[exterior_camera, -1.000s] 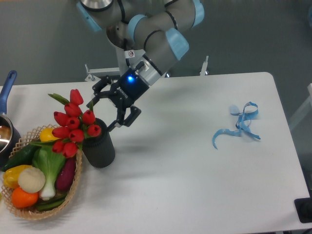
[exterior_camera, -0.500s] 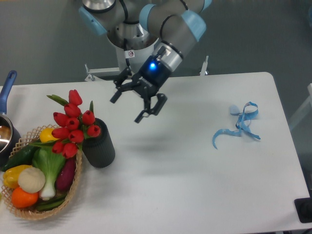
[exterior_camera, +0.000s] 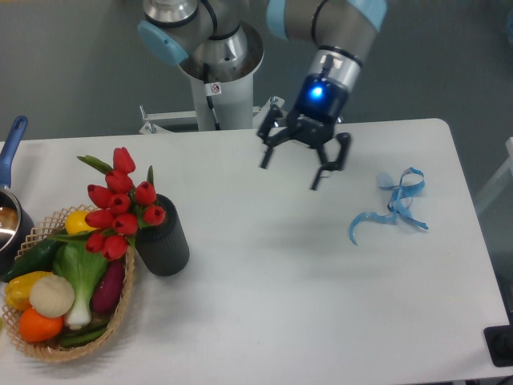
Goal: Insert the flowers into the vase
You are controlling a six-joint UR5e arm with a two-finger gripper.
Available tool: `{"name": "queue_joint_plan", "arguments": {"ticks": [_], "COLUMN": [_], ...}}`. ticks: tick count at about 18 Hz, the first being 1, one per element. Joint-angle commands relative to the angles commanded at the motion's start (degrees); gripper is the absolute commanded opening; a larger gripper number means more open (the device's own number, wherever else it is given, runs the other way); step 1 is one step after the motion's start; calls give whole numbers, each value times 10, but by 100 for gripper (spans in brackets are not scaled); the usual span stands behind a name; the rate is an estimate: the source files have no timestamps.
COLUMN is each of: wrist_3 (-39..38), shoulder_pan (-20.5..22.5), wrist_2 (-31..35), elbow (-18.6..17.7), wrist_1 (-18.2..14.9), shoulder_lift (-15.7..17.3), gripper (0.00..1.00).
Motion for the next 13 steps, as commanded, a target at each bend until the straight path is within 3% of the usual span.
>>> {"name": "queue_joint_plan", "arguments": {"ticks": [5, 7, 10, 13], "wrist_3": [0, 1, 2, -4], "shoulder_pan": [-7, -31, -44, -79], "wrist_2": [179, 215, 297, 327], "elbow": [26, 26, -5, -7], "wrist_1": [-5, -17, -61, -62], "shoulder_lift": [-9, -18, -11, -8], "gripper": [100, 100, 100, 100]}}
